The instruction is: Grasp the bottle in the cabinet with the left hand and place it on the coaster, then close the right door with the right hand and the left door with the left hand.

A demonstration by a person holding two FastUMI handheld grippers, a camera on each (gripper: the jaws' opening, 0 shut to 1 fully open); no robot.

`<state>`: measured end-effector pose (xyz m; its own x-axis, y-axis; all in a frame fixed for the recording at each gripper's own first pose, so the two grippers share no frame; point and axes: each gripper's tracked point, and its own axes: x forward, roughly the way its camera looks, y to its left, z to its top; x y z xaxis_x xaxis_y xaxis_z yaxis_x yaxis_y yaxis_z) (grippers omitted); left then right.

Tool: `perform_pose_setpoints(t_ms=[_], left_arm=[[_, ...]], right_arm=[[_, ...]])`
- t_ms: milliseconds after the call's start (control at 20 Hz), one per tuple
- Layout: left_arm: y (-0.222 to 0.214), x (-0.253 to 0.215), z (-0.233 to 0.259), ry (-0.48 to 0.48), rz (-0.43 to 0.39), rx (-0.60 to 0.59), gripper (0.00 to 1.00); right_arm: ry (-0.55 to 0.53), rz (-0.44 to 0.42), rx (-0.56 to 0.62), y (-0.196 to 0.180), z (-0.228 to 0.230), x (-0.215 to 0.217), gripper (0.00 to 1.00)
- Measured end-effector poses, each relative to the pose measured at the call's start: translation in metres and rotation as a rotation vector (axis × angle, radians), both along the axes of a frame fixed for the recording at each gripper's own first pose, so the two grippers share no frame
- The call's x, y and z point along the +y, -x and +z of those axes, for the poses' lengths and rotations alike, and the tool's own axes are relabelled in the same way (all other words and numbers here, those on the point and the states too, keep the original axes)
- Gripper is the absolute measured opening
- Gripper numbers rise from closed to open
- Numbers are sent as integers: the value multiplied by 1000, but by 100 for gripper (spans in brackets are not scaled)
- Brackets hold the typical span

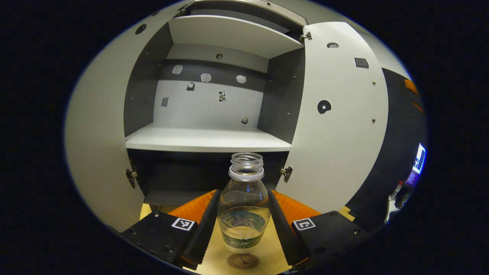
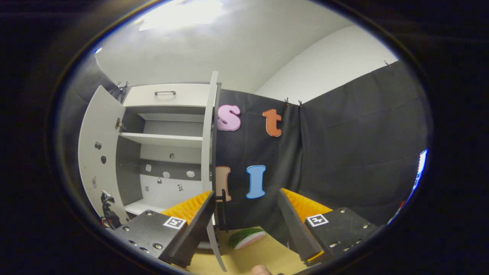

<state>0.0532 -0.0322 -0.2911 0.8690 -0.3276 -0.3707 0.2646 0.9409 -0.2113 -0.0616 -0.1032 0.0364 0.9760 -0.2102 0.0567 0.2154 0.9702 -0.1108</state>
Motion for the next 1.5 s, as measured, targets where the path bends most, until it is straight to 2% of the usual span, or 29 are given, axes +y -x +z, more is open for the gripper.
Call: perform_pose_setpoints(t_ms=[150,200,300,350,700,1050,1150,1500], left_arm=[[14,-5,-32,17,-9,44,79],[18,-6,-43,6,-16,58,79],[26,-8,-64,-28,-34,82,79],[30,-8,-73,-39,-43,95,79],[46,-17,-121,-20,-55,175,79],[56,-30,-140,-40,-74,181,79],[55,-29,-138,-39,-64,150,80],[69,-25,-136,-39,-54,160,81]], right_arm=[[2,-30,-6,10,0,-10,96],[6,-39,-4,11,0,-12,99],[9,-54,0,13,-1,-15,96],[8,-58,2,14,-1,-16,99],[36,-111,17,29,-3,-28,96],[45,-143,33,33,-5,-40,99],[47,-138,36,31,-6,-39,99],[62,-99,54,19,-14,-26,99]])
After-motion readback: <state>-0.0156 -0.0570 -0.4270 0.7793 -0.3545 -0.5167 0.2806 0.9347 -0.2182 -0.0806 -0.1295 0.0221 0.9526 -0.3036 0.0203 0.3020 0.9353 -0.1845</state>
